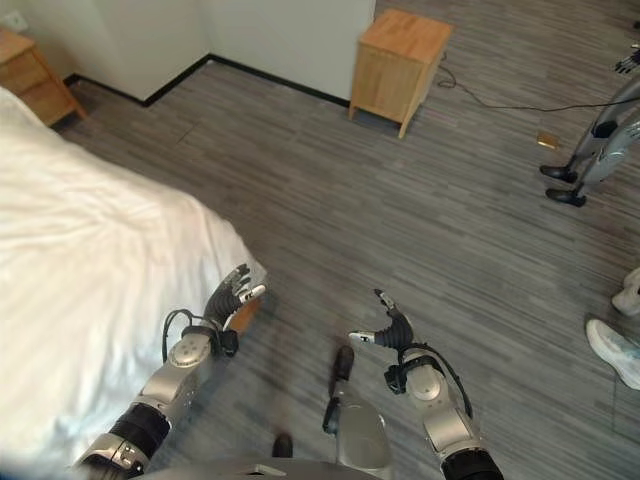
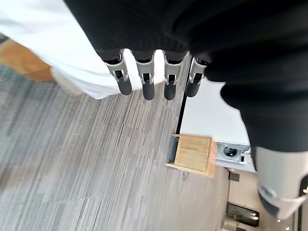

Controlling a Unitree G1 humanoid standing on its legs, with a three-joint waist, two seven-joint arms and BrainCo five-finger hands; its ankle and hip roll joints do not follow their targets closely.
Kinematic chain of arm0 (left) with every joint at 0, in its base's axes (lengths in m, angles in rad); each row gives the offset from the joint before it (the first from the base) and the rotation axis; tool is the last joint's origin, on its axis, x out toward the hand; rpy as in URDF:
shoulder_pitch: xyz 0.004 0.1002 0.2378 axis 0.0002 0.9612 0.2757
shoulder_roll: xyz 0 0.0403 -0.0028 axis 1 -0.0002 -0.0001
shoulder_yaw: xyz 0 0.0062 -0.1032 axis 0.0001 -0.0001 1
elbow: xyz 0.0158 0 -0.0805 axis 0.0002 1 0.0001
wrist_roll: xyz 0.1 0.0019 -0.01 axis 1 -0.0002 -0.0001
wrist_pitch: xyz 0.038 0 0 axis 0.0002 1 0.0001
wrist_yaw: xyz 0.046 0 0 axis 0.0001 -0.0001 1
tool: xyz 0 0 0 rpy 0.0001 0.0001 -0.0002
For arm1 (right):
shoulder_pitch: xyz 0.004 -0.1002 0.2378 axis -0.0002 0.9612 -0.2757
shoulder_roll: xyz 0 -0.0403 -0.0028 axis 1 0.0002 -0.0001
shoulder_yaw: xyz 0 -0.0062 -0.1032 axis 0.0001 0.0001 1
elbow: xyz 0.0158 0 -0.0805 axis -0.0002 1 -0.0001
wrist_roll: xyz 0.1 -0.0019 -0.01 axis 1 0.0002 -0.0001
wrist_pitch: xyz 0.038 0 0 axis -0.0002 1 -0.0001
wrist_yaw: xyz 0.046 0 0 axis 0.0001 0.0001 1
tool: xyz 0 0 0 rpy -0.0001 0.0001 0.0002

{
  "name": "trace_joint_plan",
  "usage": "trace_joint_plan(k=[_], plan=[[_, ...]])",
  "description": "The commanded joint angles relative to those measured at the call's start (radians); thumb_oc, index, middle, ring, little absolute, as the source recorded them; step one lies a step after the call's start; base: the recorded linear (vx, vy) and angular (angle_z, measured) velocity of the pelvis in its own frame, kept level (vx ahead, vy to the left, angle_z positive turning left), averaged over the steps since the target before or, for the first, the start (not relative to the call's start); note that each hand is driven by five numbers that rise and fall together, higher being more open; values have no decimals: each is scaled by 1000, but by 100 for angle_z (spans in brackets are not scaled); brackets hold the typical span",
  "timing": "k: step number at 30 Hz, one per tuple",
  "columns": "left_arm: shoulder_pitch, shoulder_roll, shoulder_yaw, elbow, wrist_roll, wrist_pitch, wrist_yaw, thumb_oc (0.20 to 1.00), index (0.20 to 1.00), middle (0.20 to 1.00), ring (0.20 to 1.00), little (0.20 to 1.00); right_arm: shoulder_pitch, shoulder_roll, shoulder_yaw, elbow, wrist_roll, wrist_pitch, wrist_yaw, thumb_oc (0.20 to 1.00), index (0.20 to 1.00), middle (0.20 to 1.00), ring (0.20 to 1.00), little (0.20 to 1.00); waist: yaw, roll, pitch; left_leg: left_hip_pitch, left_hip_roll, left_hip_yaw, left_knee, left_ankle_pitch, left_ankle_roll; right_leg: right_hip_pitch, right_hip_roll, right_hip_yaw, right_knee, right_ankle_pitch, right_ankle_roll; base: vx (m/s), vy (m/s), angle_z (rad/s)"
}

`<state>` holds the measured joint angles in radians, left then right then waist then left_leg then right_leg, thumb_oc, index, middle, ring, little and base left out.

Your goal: Making the bed.

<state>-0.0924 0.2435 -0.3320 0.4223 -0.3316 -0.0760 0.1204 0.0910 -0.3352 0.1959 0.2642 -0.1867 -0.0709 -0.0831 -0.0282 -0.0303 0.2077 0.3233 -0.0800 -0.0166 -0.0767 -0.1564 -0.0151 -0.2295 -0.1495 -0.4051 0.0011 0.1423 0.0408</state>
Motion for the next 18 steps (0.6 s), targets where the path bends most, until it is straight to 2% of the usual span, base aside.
trace_joint_plan(k=[1,2,4,5,6,7,8,9,10,11,13,14,15,16,17,18], plan=[[-1,-10,31,-52,-7,-44,-14,1000,1000,1000,1000,1000,-22,-27,-36,-54,27,-30,-20,1000,1000,1000,1000,1000,0,11,-50,-69,156,36,15,89,-54,81,26,44,10,14,88,330,-193,-38],[-1,-10,31,-52,-8,-44,-15,1000,1000,1000,1000,1000,-21,-28,-36,-55,27,-30,-20,1000,1000,1000,1000,1000,1,13,-50,-68,159,37,15,87,-56,83,29,45,8,15,87,205,-160,-42],[2,-14,41,-60,-32,-45,-7,1000,1000,1000,1000,1000,-31,-34,-40,-60,43,-30,-23,1000,1000,1000,1000,1000,0,19,-56,-91,204,44,122,153,-79,117,63,48,-13,-2,66,286,-262,-49],[-10,-15,45,-70,-44,-42,-4,1000,1000,1000,1000,1000,-52,-48,-34,-71,54,-31,-23,1000,1000,1000,1000,1000,19,12,-36,-180,234,21,368,256,-94,170,95,64,-45,-15,37,281,-273,-32],[-10,-15,46,-70,-44,-42,-4,1000,1000,1000,1000,1000,-52,-48,-34,-71,54,-31,-23,1000,1000,1000,1000,1000,17,11,-37,-183,233,19,369,257,-94,168,93,63,-45,-15,37,354,-391,-79],[-36,-17,37,-87,-68,-44,5,1000,1000,1000,1000,1000,-80,-76,-27,-97,69,-35,-32,1000,1000,1000,1000,1000,79,-20,25,-330,161,-84,640,289,-58,221,98,124,-65,-33,1,147,-189,-98],[-38,-17,36,-87,-68,-44,5,1000,1000,1000,1000,1000,-82,-76,-29,-97,69,-35,-32,1000,1000,1000,1000,1000,77,-24,25,-337,155,-86,643,294,-56,217,92,121,-65,-30,1,200,-242,-95],[-49,-21,35,-95,-69,-50,19,1000,1000,1000,1000,1000,-100,-89,-25,-94,66,-35,-37,1000,1000,1000,1000,1000,100,-36,43,-402,128,-91,686,249,-34,236,87,140,-73,-44,2,155,-59,-71],[-51,-26,38,-102,-60,-53,35,1000,1000,1000,1000,1000,-113,-98,-21,-87,56,-33,-47,1000,1000,1000,1000,1000,125,-36,56,-467,104,-106,675,216,-24,256,86,169,-77,-53,5,317,-49,-81],[-46,-28,46,-120,-68,-62,44,1000,1000,1000,1000,1000,-126,-102,-22,-80,48,-28,-51,1000,1000,1000,1000,1000,149,-36,63,-535,88,-101,617,213,-28,275,72,203,-80,-58,17,386,34,-113],[-29,-23,66,-143,-67,-71,48,1000,1000,1000,1000,1000,-131,-101,-29,-77,48,-32,-54,1000,1000,1000,1000,1000,171,-17,46,-546,88,-85,438,207,-31,298,89,232,-85,-82,29,362,51,-98],[-26,-23,66,-145,-67,-70,48,1000,1000,1000,1000,1000,-129,-101,-29,-77,48,-33,-53,1000,1000,1000,1000,1000,178,-20,50,-526,88,-77,420,209,-31,305,86,239,-85,-86,30,379,50,-76],[-18,-8,89,-168,-41,-77,55,1000,1000,1000,1000,1000,-128,-102,-36,-78,46,-38,-55,1000,1000,1000,1000,1000,191,11,37,-563,78,-62,273,247,-28,327,118,244,-88,-104,35,520,35,-70],[18,-14,121,-190,-42,-89,64,1000,1000,1000,1000,1000,-121,-102,-33,-79,33,-39,-47,1000,1000,1000,1000,1000,223,28,14,-526,32,-65,120,312,-24,363,141,261,-88,-131,28,513,38,-80],[22,-14,121,-192,-42,-88,64,1000,1000,1000,1000,1000,-119,-102,-33,-79,33,-39,-47,1000,1000,1000,1000,1000,224,26,18,-510,31,-62,103,319,-23,370,138,263,-88,-134,28,479,-14,-65],[30,-18,143,-198,-50,-96,70,1000,1000,1000,1000,1000,-115,-101,-36,-79,24,-41,-46,1000,1000,1000,1000,1000,237,43,9,-528,10,-37,50,373,-37,394,166,266,-88,-153,22,337,-20,-37]])
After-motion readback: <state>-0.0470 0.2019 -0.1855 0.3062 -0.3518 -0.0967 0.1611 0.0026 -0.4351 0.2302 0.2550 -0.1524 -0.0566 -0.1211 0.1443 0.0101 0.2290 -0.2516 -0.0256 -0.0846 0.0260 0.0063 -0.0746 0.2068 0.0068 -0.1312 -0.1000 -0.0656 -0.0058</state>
